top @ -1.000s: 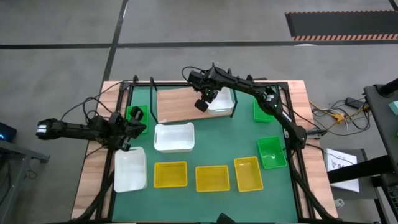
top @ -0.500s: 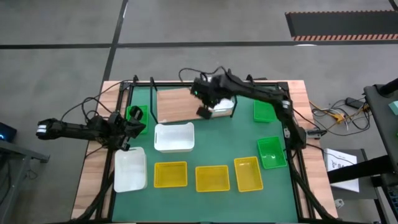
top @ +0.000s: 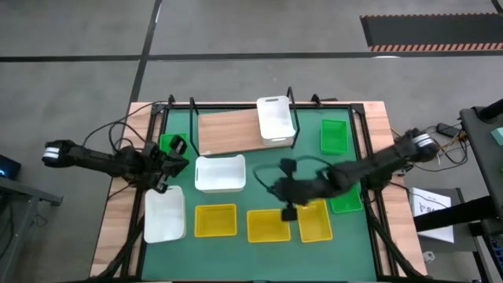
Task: Stack baskets on shelf by color
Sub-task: Put the left yellow bin on the shelf
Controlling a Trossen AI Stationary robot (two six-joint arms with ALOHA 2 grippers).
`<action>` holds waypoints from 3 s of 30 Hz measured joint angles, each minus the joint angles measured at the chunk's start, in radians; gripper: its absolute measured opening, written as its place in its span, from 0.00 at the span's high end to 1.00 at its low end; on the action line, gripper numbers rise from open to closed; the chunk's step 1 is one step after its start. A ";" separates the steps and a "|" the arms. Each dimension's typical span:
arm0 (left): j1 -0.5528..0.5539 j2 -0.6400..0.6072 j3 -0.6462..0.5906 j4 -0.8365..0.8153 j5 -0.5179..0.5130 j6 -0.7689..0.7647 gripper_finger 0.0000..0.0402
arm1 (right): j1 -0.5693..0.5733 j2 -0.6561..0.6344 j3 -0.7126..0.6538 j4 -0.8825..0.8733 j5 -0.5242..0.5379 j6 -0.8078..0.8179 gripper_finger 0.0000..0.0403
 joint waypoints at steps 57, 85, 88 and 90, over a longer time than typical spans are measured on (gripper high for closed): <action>-0.420 1.151 1.422 -2.046 -0.195 -1.449 1.00 | -0.107 -0.705 -0.842 0.792 -0.156 -0.458 0.97; -0.382 1.164 1.332 -2.043 -0.201 -1.427 0.53 | -0.107 -0.702 -0.842 0.776 -0.154 -0.463 0.97; -0.375 1.164 1.316 -2.025 -0.203 -1.447 0.51 | -0.107 -0.702 -0.842 0.776 -0.154 -0.463 0.97; -0.373 1.164 1.313 -1.995 -0.204 -1.446 0.51 | -0.107 -0.702 -0.842 0.776 -0.154 -0.463 0.97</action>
